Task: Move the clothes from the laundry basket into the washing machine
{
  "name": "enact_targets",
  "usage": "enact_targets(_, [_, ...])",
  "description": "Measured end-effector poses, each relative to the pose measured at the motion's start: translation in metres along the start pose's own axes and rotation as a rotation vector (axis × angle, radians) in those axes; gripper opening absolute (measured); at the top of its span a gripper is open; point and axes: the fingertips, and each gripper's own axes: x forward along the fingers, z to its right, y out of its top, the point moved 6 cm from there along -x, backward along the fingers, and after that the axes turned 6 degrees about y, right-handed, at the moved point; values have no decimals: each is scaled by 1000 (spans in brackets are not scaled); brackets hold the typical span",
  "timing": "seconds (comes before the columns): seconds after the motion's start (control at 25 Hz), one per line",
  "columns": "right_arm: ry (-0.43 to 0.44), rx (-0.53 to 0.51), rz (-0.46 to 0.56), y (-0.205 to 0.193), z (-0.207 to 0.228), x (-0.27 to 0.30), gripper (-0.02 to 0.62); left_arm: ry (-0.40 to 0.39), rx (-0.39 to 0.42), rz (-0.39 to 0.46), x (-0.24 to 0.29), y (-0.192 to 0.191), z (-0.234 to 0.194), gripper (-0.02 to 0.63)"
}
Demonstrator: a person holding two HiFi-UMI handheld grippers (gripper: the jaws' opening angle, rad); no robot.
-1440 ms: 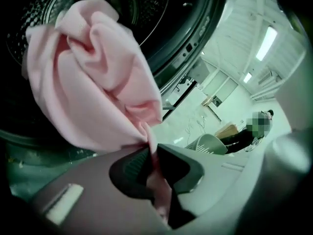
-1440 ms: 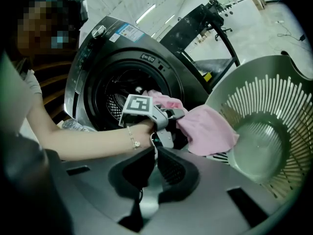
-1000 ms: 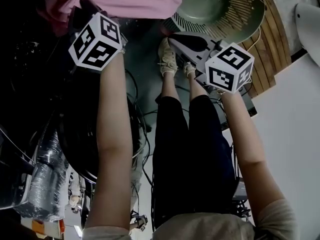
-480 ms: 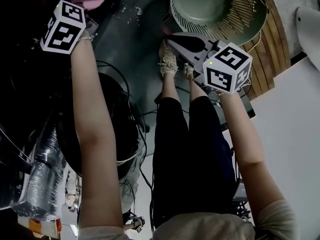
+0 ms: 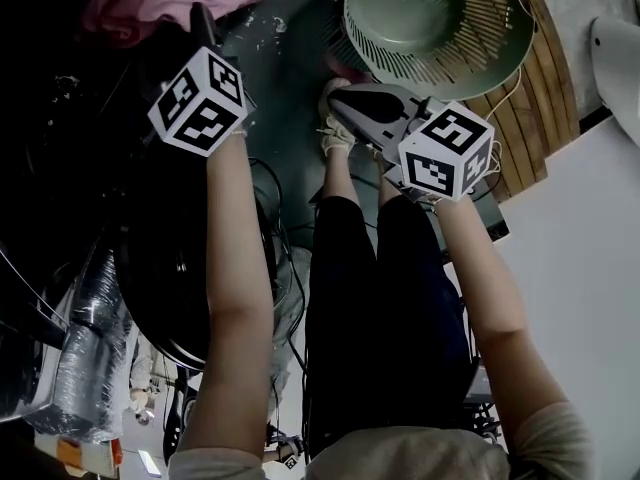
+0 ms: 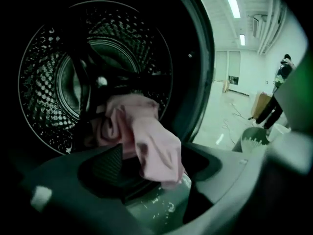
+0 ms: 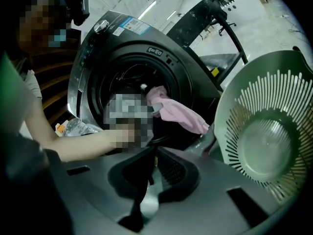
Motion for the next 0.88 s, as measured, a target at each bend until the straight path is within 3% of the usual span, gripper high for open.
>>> enact_targets(0.2, [-16,5,-3,0,7,-1,23,-95,144,-139,22,-48,39,357])
enact_targets(0.32, [-9,-3,-21,-4,8,2,23,-51,200,-143,45,-52,42,357])
enact_targets(0.4, [-17,-13,-40,-7,10,3,23,9,191,-128,54,-49,39,355])
enact_targets(0.44, [-23,-12,-45,-9,11,3,23,37,182,-124,55,-46,37,332])
enact_targets(0.52, [-30,2,-47,-14,12,2,23,65,187,-127,54,-43,30,169])
enact_targets(0.56, [-31,10,-46,-16,11,2,23,52,196,-127,52,-41,27,151])
enact_targets(0.68, [-32,16,-43,-16,9,-1,23,-34,164,-66,40,-22,27,34])
enact_targets(0.76, [-29,15,-41,-12,5,-1,23,-49,141,26,30,2,24,33])
enact_targets(0.88, [-22,3,-36,-5,-2,-2,23,20,136,160,25,45,6,33])
